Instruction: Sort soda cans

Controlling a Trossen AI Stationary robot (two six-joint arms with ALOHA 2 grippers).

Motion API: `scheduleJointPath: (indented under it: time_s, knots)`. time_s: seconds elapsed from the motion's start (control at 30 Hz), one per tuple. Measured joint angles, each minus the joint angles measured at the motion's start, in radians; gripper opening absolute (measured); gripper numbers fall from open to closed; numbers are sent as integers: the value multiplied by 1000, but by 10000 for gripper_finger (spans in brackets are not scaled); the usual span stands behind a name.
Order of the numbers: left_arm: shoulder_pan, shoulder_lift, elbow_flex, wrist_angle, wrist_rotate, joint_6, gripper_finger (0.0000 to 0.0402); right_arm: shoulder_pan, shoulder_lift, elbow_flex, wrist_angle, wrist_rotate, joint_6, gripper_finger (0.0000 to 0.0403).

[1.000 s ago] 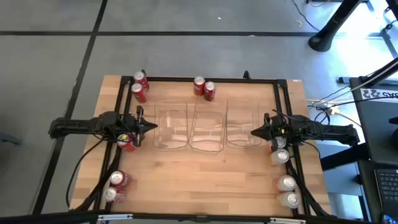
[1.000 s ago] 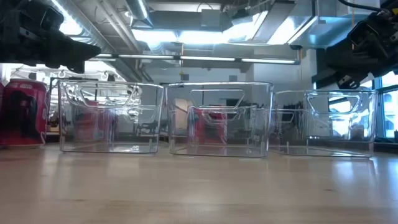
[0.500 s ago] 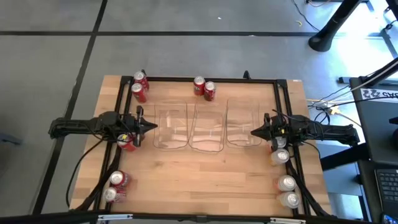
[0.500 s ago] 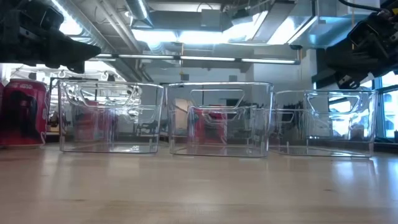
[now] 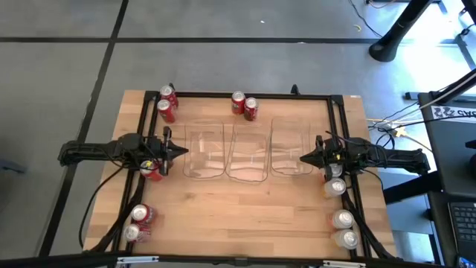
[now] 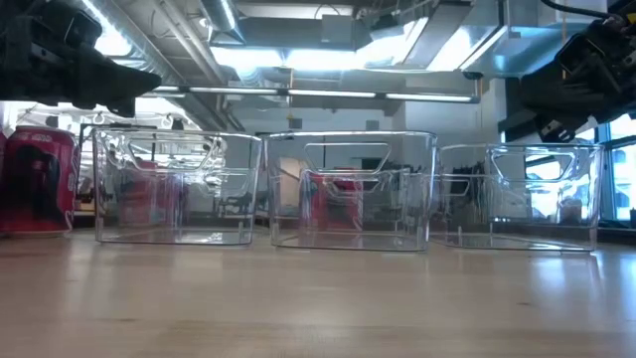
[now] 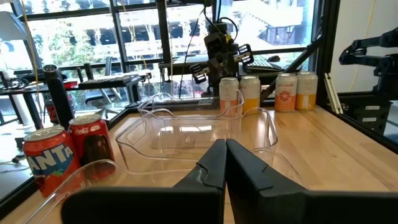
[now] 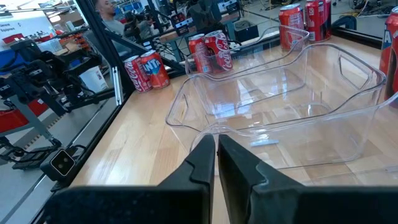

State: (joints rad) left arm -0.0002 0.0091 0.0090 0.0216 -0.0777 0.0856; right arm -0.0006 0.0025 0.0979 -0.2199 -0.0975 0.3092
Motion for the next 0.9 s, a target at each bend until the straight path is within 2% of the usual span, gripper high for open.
scheduleJointPath:
  time_s: [0.6,0.9]
  knots:
    - [0,0,0,0,0,0,0,0,0,0,2,2,-2,24]
    - [0,0,0,0,0,0,0,0,0,0,96,216,-29,24]
